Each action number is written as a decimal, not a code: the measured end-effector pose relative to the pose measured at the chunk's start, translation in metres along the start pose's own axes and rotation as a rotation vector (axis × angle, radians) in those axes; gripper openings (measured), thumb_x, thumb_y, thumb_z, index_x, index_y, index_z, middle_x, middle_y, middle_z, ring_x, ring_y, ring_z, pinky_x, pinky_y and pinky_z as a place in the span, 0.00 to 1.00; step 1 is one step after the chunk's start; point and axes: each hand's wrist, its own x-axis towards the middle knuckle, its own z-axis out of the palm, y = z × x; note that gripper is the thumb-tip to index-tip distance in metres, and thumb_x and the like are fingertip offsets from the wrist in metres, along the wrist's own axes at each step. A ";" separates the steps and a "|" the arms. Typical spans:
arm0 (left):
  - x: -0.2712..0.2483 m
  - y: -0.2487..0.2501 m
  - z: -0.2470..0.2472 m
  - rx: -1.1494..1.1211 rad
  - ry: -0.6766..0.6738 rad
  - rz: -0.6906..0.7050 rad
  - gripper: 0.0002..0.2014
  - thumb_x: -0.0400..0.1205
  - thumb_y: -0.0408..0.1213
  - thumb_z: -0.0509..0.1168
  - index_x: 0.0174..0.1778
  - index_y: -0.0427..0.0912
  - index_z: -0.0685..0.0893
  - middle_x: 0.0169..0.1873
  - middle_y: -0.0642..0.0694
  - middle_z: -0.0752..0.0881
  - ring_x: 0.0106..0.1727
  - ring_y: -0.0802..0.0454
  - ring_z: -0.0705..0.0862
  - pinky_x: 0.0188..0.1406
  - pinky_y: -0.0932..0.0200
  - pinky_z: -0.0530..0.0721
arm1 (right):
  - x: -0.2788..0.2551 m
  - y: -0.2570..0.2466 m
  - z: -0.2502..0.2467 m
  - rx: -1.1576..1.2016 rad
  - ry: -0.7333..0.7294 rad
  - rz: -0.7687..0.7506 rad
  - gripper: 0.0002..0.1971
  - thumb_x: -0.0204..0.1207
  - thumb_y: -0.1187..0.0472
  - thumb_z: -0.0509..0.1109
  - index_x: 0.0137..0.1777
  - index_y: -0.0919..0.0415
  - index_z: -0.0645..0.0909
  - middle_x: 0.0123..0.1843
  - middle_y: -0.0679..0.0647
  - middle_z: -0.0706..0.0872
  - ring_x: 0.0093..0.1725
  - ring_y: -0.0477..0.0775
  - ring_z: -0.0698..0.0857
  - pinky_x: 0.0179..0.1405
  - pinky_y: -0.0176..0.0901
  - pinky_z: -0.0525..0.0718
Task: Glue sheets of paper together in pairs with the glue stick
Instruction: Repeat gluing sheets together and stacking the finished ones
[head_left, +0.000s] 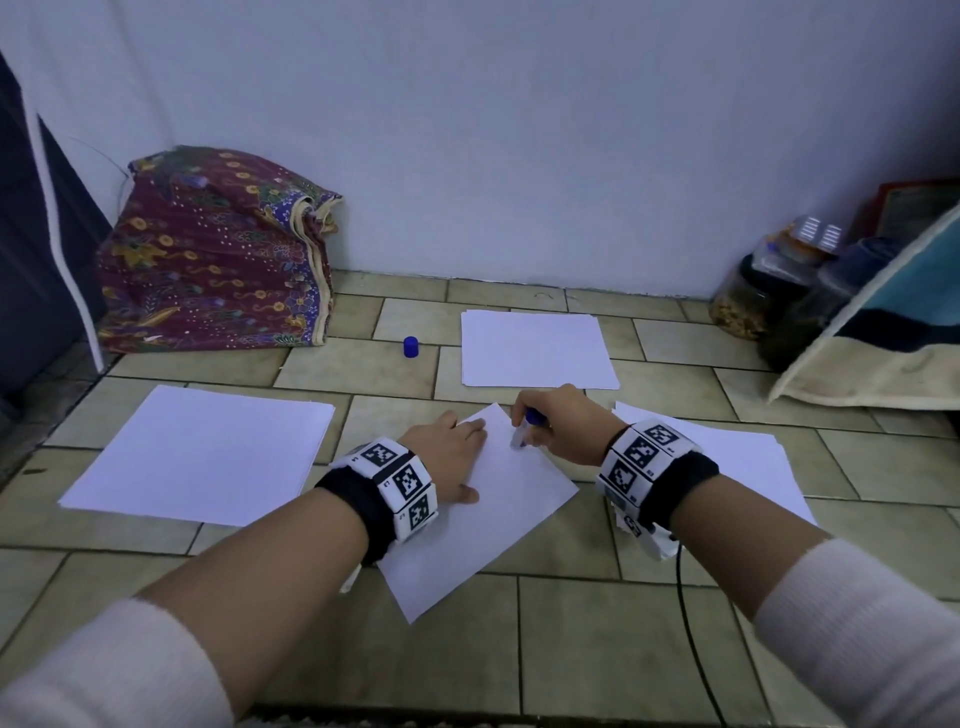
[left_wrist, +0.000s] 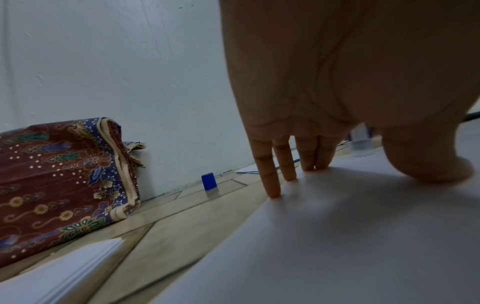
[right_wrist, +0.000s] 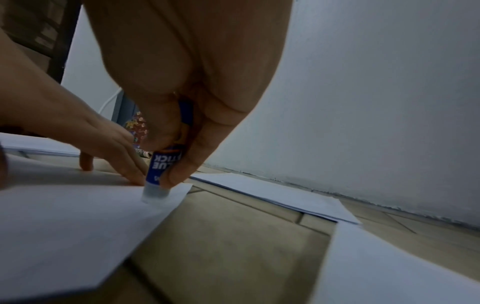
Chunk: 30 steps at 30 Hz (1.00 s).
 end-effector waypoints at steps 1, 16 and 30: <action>0.000 0.000 0.000 0.000 0.000 0.004 0.36 0.81 0.55 0.63 0.80 0.41 0.59 0.83 0.51 0.55 0.75 0.47 0.61 0.60 0.46 0.80 | -0.005 0.002 0.000 0.003 -0.017 -0.007 0.11 0.75 0.70 0.67 0.57 0.62 0.81 0.51 0.58 0.85 0.46 0.55 0.79 0.44 0.40 0.75; -0.003 0.000 0.001 -0.106 0.048 -0.050 0.43 0.78 0.55 0.69 0.80 0.38 0.56 0.81 0.44 0.53 0.78 0.46 0.61 0.67 0.45 0.77 | -0.058 0.025 -0.009 -0.078 -0.110 0.007 0.08 0.78 0.66 0.67 0.55 0.58 0.80 0.33 0.38 0.75 0.32 0.35 0.74 0.31 0.25 0.70; -0.007 0.012 0.002 0.102 0.021 0.165 0.31 0.85 0.52 0.57 0.83 0.48 0.56 0.83 0.47 0.52 0.79 0.46 0.59 0.66 0.45 0.76 | -0.032 0.022 -0.013 0.339 0.256 0.114 0.05 0.76 0.67 0.69 0.50 0.59 0.80 0.37 0.49 0.84 0.34 0.39 0.85 0.37 0.28 0.82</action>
